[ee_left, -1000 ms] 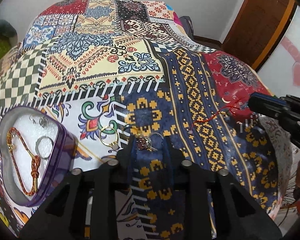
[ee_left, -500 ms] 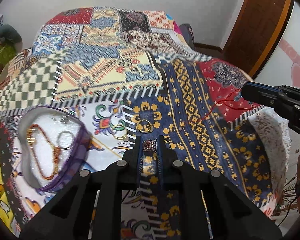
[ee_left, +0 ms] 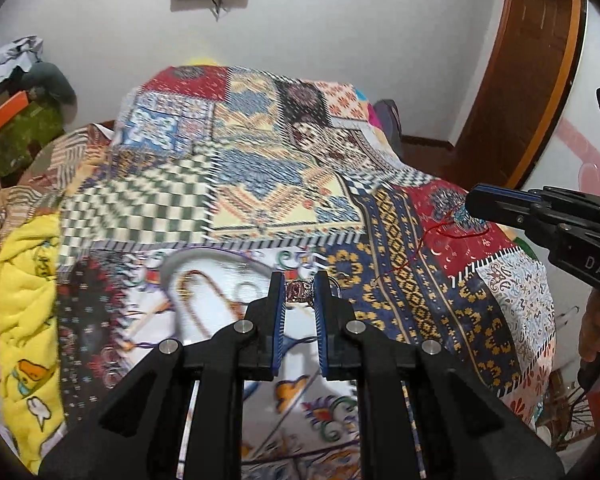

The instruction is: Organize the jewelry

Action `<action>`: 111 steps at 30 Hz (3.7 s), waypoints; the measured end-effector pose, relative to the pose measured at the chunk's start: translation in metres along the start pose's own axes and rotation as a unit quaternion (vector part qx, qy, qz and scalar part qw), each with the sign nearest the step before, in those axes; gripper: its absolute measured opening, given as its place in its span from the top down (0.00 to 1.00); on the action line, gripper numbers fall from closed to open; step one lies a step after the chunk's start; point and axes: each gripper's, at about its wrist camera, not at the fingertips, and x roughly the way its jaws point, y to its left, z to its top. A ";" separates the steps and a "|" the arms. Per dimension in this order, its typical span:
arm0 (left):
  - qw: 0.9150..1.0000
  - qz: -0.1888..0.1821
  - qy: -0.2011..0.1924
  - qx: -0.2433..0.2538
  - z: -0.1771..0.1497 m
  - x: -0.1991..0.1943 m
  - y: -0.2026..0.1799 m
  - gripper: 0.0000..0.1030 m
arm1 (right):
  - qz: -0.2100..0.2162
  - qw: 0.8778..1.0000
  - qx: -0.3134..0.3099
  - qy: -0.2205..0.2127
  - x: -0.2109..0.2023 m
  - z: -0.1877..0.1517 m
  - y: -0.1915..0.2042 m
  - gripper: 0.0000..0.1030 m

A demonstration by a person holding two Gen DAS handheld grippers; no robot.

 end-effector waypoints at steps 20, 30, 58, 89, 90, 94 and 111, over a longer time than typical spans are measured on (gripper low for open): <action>0.999 0.026 -0.013 -0.032 -0.007 -0.027 0.068 0.88 | 0.059 0.998 -0.033 -0.018 0.030 0.043 0.086 0.94; 0.999 0.014 0.018 -0.034 -0.015 0.005 0.076 0.88 | 0.071 0.997 -0.034 0.012 0.069 0.048 0.099 0.94; 0.999 0.007 0.045 -0.007 -0.024 0.037 0.076 0.88 | 0.094 0.989 0.002 0.117 0.152 0.021 0.095 0.94; 0.999 0.025 0.023 -0.010 -0.019 -0.016 0.033 0.56 | 0.005 0.999 0.001 0.050 0.038 0.006 0.024 0.53; 0.999 0.021 0.027 -0.011 -0.020 -0.014 0.029 0.56 | 0.001 0.999 0.002 0.051 0.036 0.001 0.019 0.53; 0.999 0.008 0.047 -0.013 -0.027 0.001 0.016 0.56 | -0.009 0.998 0.012 0.064 0.037 -0.012 0.005 0.53; 0.996 -0.022 0.086 -0.014 -0.031 0.060 -0.012 0.56 | -0.001 0.992 0.007 0.128 0.090 -0.050 -0.014 0.53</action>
